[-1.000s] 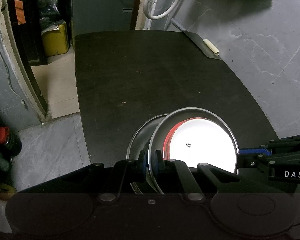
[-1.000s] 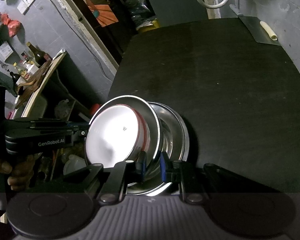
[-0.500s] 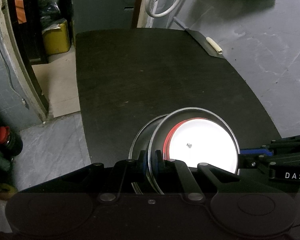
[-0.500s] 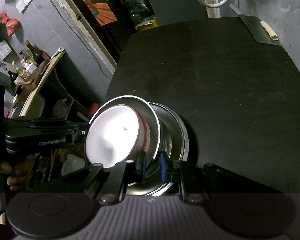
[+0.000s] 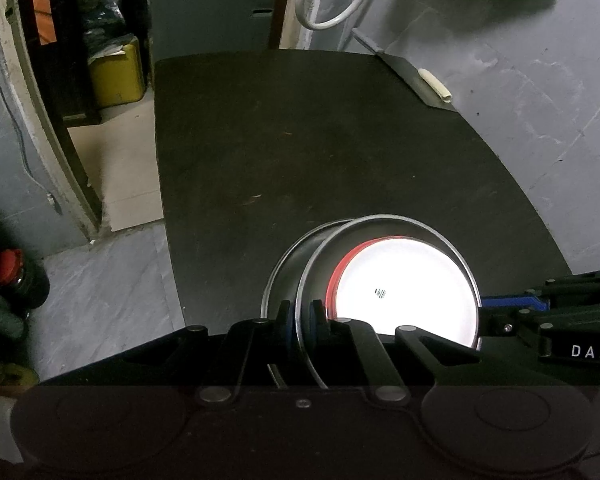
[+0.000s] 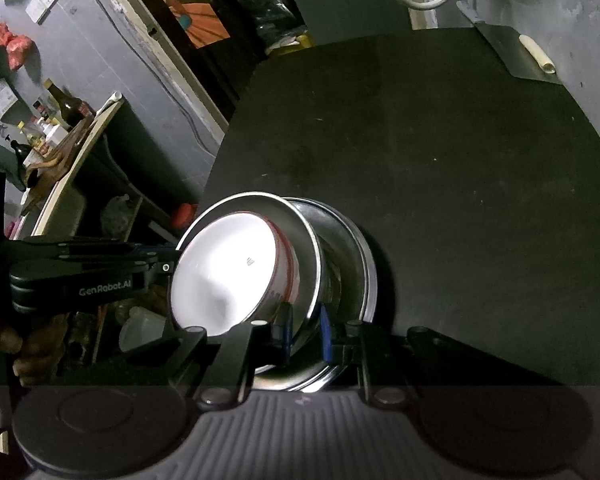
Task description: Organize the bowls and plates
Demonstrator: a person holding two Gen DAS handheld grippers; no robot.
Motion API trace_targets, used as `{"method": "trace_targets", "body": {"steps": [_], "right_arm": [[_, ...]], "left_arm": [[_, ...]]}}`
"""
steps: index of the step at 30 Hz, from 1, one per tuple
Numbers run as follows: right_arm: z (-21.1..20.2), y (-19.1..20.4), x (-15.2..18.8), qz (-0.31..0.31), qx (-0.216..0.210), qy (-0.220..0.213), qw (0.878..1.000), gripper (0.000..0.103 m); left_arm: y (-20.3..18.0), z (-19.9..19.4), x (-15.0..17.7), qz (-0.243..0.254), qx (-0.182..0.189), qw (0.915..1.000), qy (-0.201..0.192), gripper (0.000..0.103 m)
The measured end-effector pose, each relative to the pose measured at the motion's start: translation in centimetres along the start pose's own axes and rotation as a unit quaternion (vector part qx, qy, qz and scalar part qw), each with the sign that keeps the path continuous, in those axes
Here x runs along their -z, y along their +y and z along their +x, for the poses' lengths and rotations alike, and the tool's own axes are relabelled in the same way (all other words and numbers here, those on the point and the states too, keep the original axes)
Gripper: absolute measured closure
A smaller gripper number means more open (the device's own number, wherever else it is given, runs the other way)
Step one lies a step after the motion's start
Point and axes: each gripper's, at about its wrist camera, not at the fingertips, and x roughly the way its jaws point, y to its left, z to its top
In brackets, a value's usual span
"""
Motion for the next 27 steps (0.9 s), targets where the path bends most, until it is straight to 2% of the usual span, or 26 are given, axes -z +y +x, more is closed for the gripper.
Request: {"method": "trace_targets", "body": {"steps": [14,16,18,19,21,27], "right_arm": [[0.4,-0.1,0.8,0.018,0.009,-0.019,1.0,0.083],[0.3,0.0,1.0,0.018,0.022,-0.024,0.999,0.069],[0.1,-0.1,1.3,0.018,0.031,-0.028,0.999,0.061],[-0.1,-0.2,1.5,0.02,0.032,-0.031,0.999,0.058],[-0.4,-0.3,1.8,0.023,0.032,-0.035,0.999,0.053],[-1.0,-0.2,2.6,0.02,0.031,-0.043,0.998,0.038]], "left_arm": [[-0.4,-0.1,0.3,0.01,-0.013,0.9998,-0.013,0.093],[-0.8,-0.2,0.5,0.018,-0.027,0.9993,-0.017,0.087],[-1.0,-0.4,0.8,0.024,-0.046,0.9984,-0.024,0.073],[-1.0,-0.5,0.9,0.025,-0.054,0.9978,-0.029,0.07],[-0.9,-0.9,1.2,0.02,-0.063,0.9971,-0.037,0.06],[-0.8,-1.8,1.6,0.01,-0.08,0.9956,-0.049,0.045]]}}
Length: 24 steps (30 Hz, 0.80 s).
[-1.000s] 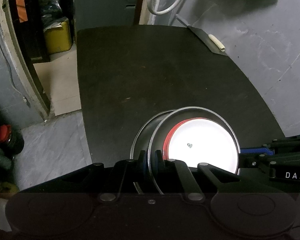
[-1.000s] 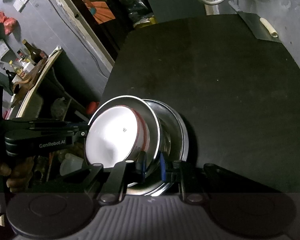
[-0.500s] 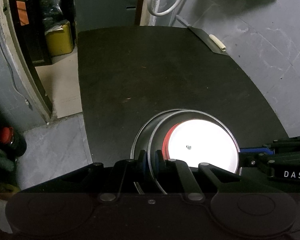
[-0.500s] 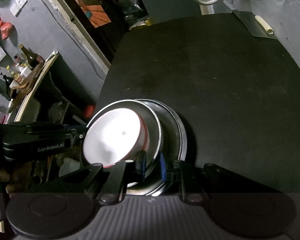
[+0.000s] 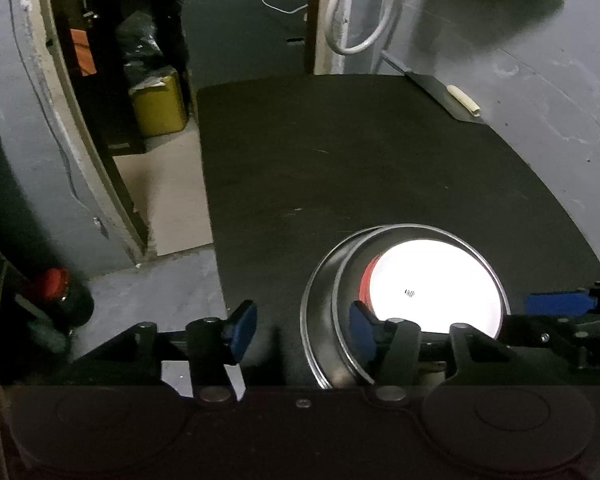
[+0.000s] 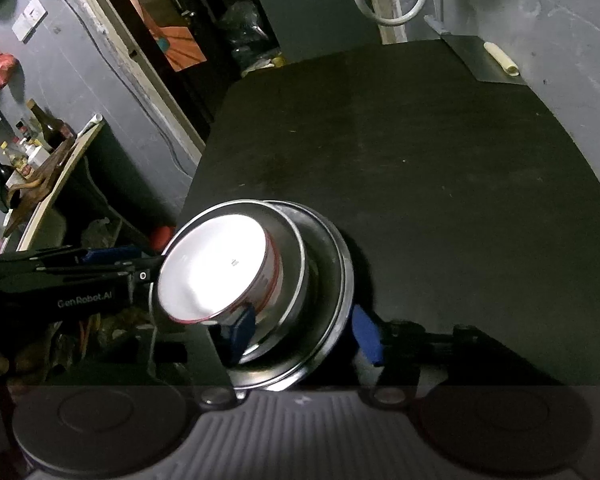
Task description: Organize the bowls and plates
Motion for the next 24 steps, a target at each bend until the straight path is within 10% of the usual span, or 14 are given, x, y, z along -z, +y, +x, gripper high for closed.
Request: {"method": "trace_targets", "body": {"steps": [11,24], "right_arm": [[-2.6,0.0,1.2,-0.002,0.003,-0.041,0.999,0.015],[-6.5,-1.3,3.0,-0.019,-0.003,-0.128,0.992,0.0]], "left_arm": [[-0.3,-2.7,1.2,-0.033,-0.031,0.9984,-0.033,0.006],[-2.3,-5.3,3.4,-0.066,-0.065,0.9943,-0.054,0.001]]}}
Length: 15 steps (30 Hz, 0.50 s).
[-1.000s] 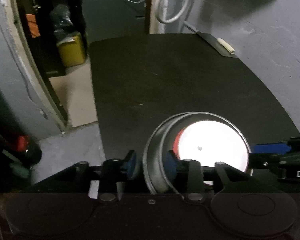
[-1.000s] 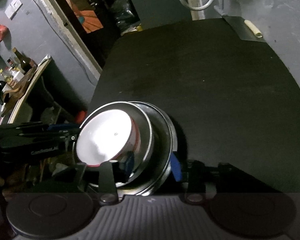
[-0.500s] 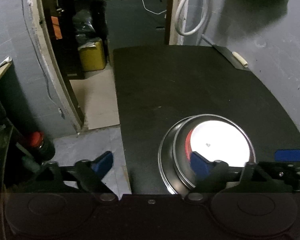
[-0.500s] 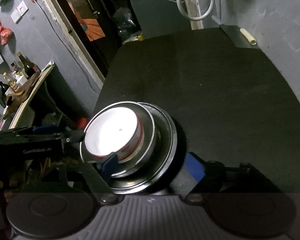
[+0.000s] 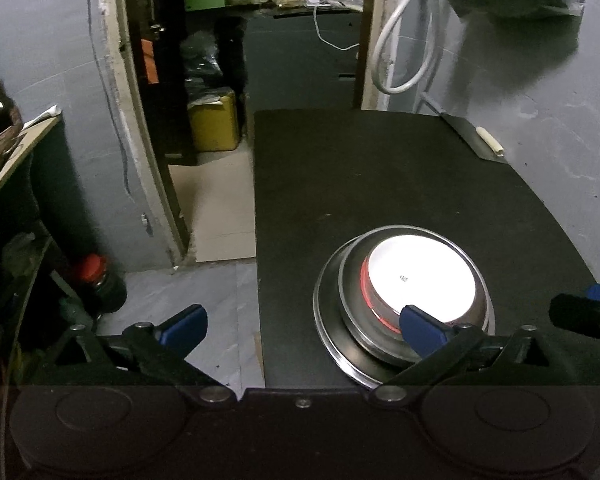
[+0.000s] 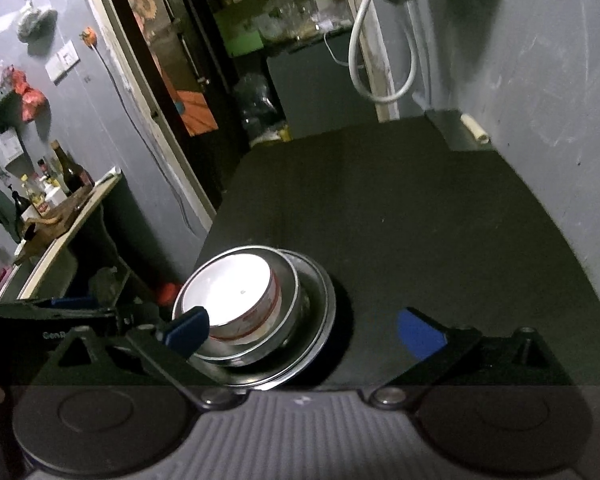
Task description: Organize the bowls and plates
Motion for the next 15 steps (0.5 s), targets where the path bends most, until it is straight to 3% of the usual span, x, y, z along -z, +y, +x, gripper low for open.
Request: {"method": "trace_targets", "body": {"steps": [15], "right_arm": [[-1.3,-0.4,1.9,-0.024,-0.022,-0.005,0.999,0.0]], "left_arm": [[-0.7,-3.2,2.9,-0.067,-0.008,0.9974,-0.023,0.001]]}}
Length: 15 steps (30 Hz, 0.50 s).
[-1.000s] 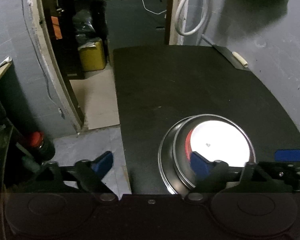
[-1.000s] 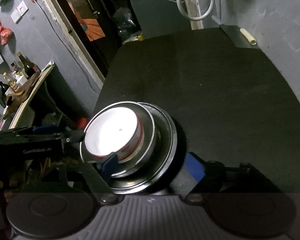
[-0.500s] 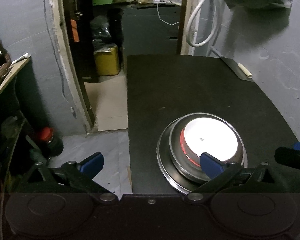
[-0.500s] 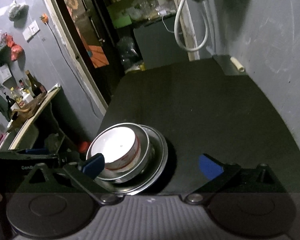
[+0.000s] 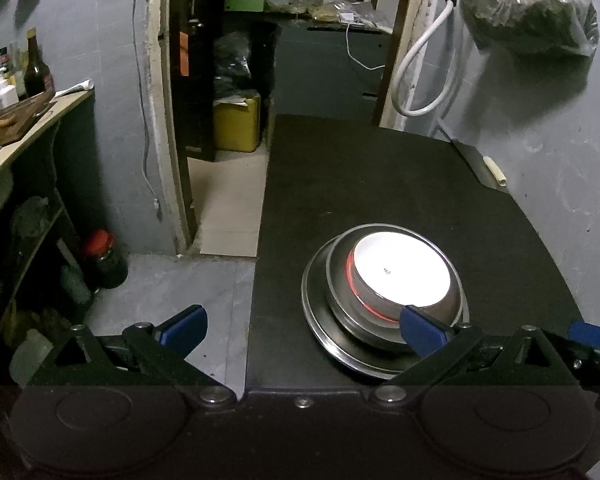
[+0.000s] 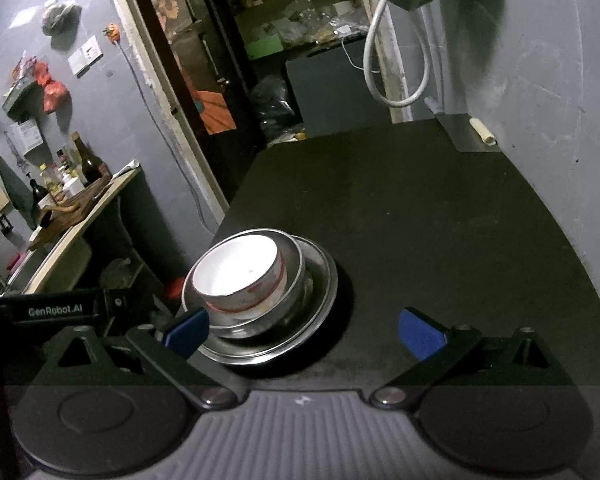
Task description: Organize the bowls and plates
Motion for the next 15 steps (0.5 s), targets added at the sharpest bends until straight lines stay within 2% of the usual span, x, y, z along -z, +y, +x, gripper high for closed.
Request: {"method": "trace_targets", "body": {"steps": [7,15], "right_arm": [[-0.5,0.7,0.1,0.006,0.017,-0.016,1.0,0.0],[-1.0,3.0,0.7,0.015,0.04,-0.021,0.999,0.0]], "left_arm": [[0.4,-0.9,0.5,0.024,0.003,0.9996,-0.011,0.001],[2.8,-2.2,0.7,0.028,0.018,0.9993,-0.018,0.001]]}}
